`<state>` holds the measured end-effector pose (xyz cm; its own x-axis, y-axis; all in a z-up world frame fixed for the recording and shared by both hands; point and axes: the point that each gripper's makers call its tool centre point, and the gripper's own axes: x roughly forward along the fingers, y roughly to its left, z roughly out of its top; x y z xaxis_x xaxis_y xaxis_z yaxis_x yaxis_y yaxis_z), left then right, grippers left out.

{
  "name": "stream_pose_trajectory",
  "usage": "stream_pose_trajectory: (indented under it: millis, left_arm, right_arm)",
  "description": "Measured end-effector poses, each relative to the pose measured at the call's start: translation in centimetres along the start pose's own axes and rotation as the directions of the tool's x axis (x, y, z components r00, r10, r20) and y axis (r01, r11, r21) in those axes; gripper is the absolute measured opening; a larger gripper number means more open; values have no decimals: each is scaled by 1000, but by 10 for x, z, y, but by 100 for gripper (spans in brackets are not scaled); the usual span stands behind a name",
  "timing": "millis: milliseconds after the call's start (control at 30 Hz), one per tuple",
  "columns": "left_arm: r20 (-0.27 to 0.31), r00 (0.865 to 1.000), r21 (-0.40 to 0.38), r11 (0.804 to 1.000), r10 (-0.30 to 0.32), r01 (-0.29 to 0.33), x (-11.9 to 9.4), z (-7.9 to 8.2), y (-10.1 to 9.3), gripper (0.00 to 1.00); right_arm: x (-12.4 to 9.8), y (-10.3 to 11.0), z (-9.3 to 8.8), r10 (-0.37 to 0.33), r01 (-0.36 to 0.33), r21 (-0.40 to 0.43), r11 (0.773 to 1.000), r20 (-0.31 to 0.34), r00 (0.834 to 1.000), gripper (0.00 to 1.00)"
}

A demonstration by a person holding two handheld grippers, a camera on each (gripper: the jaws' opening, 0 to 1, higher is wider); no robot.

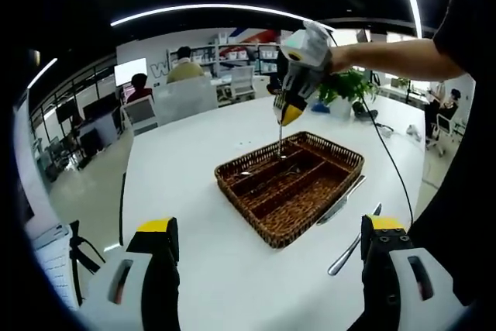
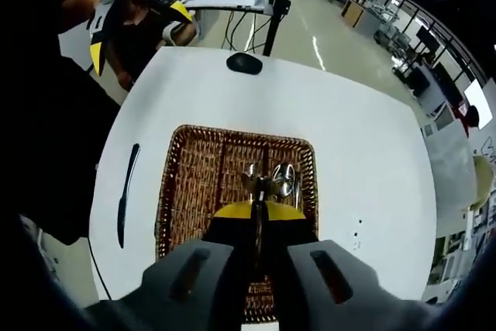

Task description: Arrange the knives, forks, and spoons in their matching storage slots by inserting each utensil handle-first until every utensil is classified and aligned in the correct compartment

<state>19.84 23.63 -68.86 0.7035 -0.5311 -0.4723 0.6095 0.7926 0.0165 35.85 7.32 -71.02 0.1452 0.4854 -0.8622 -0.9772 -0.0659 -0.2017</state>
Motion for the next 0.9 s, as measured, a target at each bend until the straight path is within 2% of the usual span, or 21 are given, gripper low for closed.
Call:
stream_pose_trajectory:
  millis: [133,233,300,367,467,567,600,633,667,700,767,900]
  left_arm:
    - [-1,1000,-3,1000,-2,2,0,-1,0,100]
    - [-1,1000,-3,1000,-4,4,1,0,0,100]
    - [2,1000,-5,1000,-4,4,1,0,0,100]
    - [2,1000,-6,1000,-1,1,0,0,1,100]
    - [0,1000,-14,1000,6,-6,-2,-3,4,100]
    - [-4,1000,-21,1000,12,-12,-4,-7,6,100]
    - [-6,1000,-25,1000,15,-15,-5,-9,7,100]
    - [-7,1000,-27,999,16,-17,-6,-10,7,100]
    - [-8,1000,-29,999,18,-18,-7,-11,8,100]
    - [-9,1000,-32,999,19,-19,-7,-12,8,100]
    - [-14,1000,-36,999,20,-21,-8,-14,8,100]
    - [-16,1000,-39,999,24,-25,-10,-16,12,100]
  right_arm:
    - [5,0,-7,5,-5,0,1000,-41,999,0]
    - [9,0,-16,13,-15,-13,1000,-108,994,0]
    - [12,1,-23,28,-35,-36,999,-177,984,0]
    - [15,3,-24,44,-54,-40,998,-206,978,0]
    - [19,15,-28,119,-124,-5,992,-258,959,0]
    - [27,20,-42,156,-167,-4,986,-330,931,0]
    - [33,20,-41,156,-165,0,986,-325,933,0]
    - [35,21,-32,174,-178,11,984,-282,944,0]
    - [35,12,-38,123,-128,6,992,-325,938,0]
    - [40,15,-37,136,-150,-16,989,-323,936,0]
    - [48,15,-34,135,-146,-15,989,-308,942,0]
    - [59,19,-35,143,-156,-17,988,-317,938,0]
